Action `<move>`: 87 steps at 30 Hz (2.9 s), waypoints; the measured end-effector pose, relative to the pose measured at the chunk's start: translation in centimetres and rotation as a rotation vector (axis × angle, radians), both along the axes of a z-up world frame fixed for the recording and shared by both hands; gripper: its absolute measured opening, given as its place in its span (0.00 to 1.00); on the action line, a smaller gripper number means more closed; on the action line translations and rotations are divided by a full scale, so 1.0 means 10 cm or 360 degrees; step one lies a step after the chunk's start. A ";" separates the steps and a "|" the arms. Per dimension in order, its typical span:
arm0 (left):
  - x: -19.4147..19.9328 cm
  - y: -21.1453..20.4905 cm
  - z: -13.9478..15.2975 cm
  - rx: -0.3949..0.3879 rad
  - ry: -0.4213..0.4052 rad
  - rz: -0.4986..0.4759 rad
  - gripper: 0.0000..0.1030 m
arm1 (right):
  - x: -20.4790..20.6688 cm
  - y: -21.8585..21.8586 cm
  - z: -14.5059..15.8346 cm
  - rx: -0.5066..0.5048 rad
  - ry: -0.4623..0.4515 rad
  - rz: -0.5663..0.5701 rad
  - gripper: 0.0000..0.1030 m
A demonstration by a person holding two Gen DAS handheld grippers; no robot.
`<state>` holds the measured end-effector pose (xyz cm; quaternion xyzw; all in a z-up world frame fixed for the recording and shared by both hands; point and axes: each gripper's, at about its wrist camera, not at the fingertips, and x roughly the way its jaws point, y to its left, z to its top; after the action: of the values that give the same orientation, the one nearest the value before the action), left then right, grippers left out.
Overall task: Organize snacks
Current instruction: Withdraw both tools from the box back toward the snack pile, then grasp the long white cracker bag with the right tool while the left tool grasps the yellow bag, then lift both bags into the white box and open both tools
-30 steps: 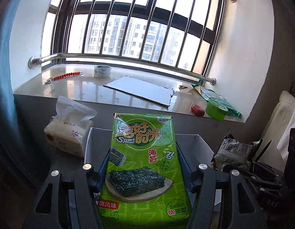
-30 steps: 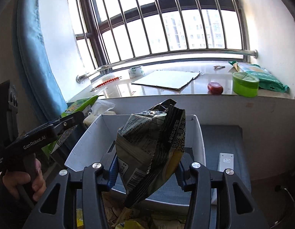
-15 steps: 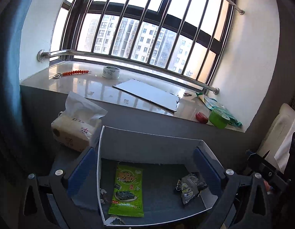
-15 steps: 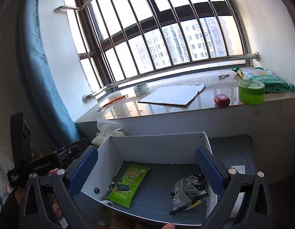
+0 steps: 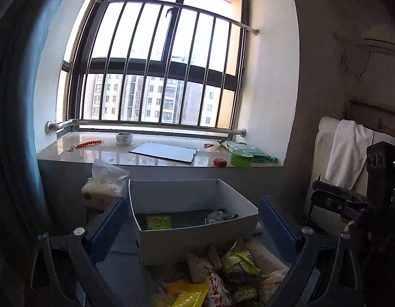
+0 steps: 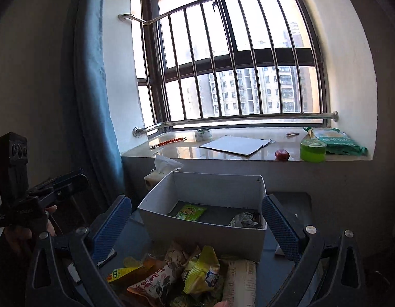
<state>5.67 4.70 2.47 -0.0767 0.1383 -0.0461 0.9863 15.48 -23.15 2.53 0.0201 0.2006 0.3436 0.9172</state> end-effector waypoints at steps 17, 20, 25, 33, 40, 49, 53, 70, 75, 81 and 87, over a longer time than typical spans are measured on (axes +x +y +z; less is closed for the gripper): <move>-0.62 -0.05 -0.80 -0.0169 0.0255 0.0163 1.00 | -0.60 -0.85 -0.82 -0.0047 0.0319 -0.0278 1.00; -0.60 -0.14 -0.83 -0.0098 0.0262 0.0164 1.00 | -0.57 -0.78 -0.94 -0.0058 0.0366 -0.0247 1.00; -0.56 -0.22 -0.88 -0.0088 0.0289 0.0113 1.00 | -0.49 -0.58 -1.12 -0.0183 0.0430 -0.0220 1.00; -0.54 -0.19 -0.92 -0.0103 0.0316 0.0125 1.00 | 0.10 -0.44 -1.42 -0.0176 0.0673 -0.0165 1.00; -0.49 -0.13 -1.00 -0.0110 0.0357 0.0146 1.00 | 0.68 -0.17 -1.65 -0.0409 0.0797 -0.0123 1.00; -0.41 -0.09 -1.15 -0.0117 0.0440 0.0148 1.00 | 0.80 0.03 -1.87 -0.0652 0.0876 -0.0104 0.40; -0.37 -0.08 -1.23 -0.0114 0.0486 0.0154 1.00 | 0.72 -0.09 -1.72 -0.0606 0.0830 -0.0119 0.36; 0.28 -0.26 -1.74 0.0390 0.0838 0.0076 1.00 | 0.07 -0.78 -1.00 -0.0131 0.0605 -0.0225 0.36; 0.42 -0.29 -1.88 0.0475 0.0907 0.0034 0.48 | 0.02 -0.71 -1.09 -0.0106 0.0637 -0.0180 0.36; 0.25 -0.16 -1.71 0.0316 0.0815 0.0003 0.39 | -0.01 -0.60 -1.16 -0.0123 0.0656 -0.0120 0.36; 0.08 -0.04 -1.23 0.0104 0.0563 -0.0015 0.39 | 0.02 -0.45 -1.12 -0.0105 0.0636 -0.0075 0.36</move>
<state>6.42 4.31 -9.80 -0.0507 0.3114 -0.0319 0.9484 15.68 -27.64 -8.65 0.0625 0.3894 0.3043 0.8671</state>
